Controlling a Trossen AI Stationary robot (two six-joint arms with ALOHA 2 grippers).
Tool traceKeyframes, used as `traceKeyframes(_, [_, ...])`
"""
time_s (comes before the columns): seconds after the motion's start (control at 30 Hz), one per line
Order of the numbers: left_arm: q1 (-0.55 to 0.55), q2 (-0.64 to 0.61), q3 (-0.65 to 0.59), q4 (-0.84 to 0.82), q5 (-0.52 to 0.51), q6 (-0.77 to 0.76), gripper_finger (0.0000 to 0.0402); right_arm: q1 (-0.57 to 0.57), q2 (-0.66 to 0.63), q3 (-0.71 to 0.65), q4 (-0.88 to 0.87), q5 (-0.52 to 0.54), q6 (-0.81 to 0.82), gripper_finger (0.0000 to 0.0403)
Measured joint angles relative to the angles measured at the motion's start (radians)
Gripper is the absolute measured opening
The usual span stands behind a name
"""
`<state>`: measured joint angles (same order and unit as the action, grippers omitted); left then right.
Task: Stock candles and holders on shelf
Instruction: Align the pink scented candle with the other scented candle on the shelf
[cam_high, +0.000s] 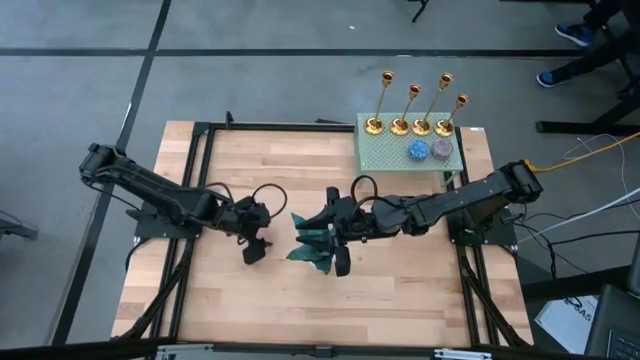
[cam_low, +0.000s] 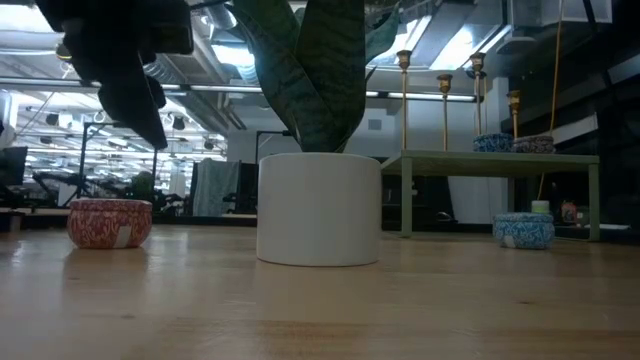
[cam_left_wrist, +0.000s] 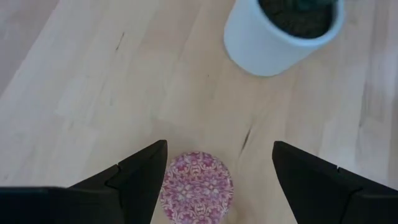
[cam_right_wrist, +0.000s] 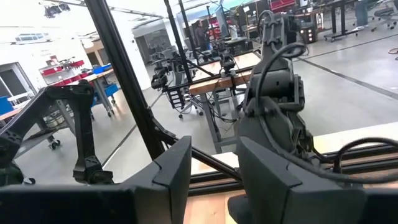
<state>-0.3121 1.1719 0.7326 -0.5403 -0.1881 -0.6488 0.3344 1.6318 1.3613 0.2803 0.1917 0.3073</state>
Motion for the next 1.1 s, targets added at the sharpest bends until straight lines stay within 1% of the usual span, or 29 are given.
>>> traceKeyframes(0.1, [0.001,-0.026,0.0,0.01,-0.026,0.015,0.0287,0.0,0.0,0.0,0.006,0.0,-0.001,0.0134])
traceKeyframes(0.17, [0.001,-0.039,0.001,0.035,-0.044,0.007,0.0287,-0.001,0.0,0.0,0.007,0.0,-0.029,0.0134])
traceKeyframes(0.37, [0.001,-0.073,0.002,0.101,-0.056,-0.136,0.0287,-0.014,0.0,0.0,0.037,0.0,-0.237,0.0134])
traceKeyframes(0.57, [0.001,-0.106,0.002,0.1,-0.032,-0.197,0.0287,-0.018,0.0,0.0,0.065,-0.001,-0.262,0.0134])
traceKeyframes(0.73, [0.001,-0.124,0.002,0.11,-0.023,-0.129,0.0288,-0.018,0.0,0.0,0.068,-0.027,-0.236,0.0134])
traceKeyframes(0.9, [0.001,-0.12,0.002,0.172,-0.019,-0.026,0.0288,-0.018,0.0,0.0,0.068,-0.027,-0.236,0.0134])
traceKeyframes(1.1, [0.015,-0.118,0.002,0.201,-0.026,0.013,0.0288,-0.022,0.0,0.0,0.068,-0.027,-0.221,0.0134])
